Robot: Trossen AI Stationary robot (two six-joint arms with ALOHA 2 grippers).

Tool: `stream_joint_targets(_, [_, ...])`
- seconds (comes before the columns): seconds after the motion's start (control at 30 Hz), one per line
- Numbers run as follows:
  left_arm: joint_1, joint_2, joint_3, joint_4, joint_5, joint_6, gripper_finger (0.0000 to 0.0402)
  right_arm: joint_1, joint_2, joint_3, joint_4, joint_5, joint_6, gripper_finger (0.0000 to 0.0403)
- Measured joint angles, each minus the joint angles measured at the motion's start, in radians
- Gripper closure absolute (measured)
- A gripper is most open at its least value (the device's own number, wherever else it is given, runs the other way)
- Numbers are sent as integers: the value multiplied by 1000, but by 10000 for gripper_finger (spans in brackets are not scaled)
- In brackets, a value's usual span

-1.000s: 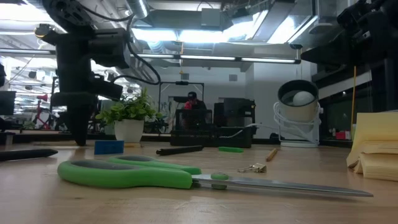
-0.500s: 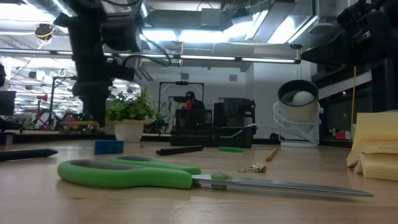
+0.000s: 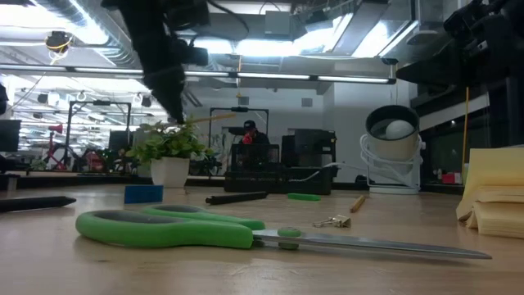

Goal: Pick and place office supplies into organizer
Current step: Put the left yellow pencil into the black organizer

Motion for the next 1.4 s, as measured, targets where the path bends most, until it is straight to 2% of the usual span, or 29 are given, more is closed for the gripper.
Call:
stream_joint_targets(0.13, [39, 28, 46, 15, -19, 32, 378, 0, 0, 0, 0, 0, 0, 380])
stream_joint_targets(0.4, [86, 179, 183, -22, -67, 220, 378, 0, 0, 0, 0, 0, 2, 380])
stream_joint_targets(0.6, [94, 291, 323, -126, -205, 330, 378, 0, 0, 0, 0, 0, 3, 380])
stream_joint_targets(0.8, [93, 367, 434, -156, -368, 498, 378, 0, 0, 0, -1, 0, 0, 380])
stream_joint_targets(1.07, [83, 423, 465, -157, -595, 778, 378, 0, 0, 0, -4, 0, -2, 380])
stream_joint_targets(1.4, [72, 475, 466, -144, -634, 940, 377, 0, 0, 0, -8, 0, -26, 380])
